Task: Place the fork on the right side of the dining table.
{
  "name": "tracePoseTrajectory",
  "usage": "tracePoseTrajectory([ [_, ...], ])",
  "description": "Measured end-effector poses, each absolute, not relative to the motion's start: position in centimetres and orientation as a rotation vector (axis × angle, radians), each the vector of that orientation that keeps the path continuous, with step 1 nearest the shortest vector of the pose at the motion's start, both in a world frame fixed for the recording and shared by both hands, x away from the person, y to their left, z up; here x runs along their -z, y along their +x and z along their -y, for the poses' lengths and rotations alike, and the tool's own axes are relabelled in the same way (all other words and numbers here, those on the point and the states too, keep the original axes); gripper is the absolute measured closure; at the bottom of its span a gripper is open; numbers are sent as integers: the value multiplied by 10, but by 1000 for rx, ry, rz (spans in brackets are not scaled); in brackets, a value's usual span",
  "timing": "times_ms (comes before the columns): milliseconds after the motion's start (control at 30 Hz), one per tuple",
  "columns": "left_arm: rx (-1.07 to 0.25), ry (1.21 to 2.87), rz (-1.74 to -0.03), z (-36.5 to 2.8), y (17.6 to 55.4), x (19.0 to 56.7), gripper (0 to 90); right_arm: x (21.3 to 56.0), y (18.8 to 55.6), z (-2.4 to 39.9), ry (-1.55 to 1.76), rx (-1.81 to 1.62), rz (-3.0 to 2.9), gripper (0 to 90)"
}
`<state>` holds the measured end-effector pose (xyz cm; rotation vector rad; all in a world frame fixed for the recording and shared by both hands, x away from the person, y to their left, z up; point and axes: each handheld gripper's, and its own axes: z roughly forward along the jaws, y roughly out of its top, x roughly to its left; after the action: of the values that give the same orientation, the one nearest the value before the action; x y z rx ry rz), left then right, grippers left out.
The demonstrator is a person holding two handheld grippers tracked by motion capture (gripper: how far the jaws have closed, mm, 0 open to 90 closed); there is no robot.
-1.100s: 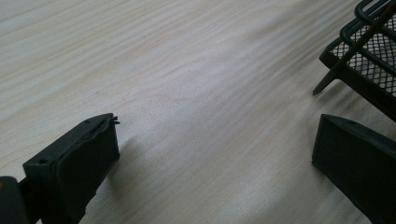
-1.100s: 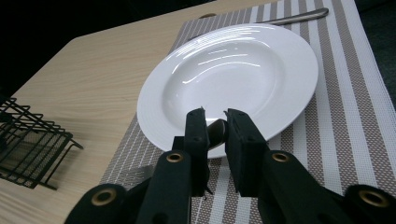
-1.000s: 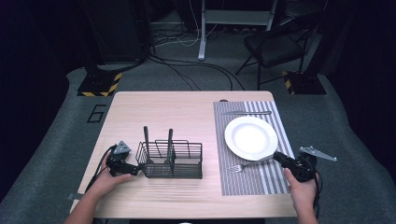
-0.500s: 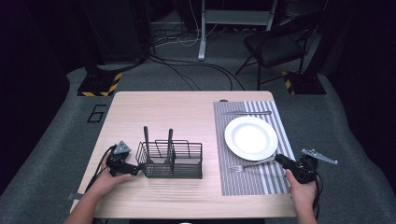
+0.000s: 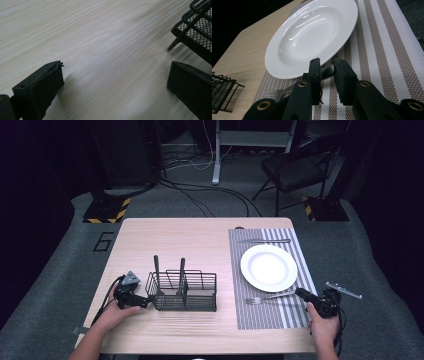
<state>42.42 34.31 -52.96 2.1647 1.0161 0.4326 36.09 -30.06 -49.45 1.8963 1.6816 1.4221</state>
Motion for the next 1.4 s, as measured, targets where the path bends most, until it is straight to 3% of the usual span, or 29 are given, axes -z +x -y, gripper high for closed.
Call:
tracePoseTrajectory([
  [1400, -435, 2171, -1011, -343, 424, 529, 2, 514, 366, 311, 1991, -1332, -1694, 731],
])
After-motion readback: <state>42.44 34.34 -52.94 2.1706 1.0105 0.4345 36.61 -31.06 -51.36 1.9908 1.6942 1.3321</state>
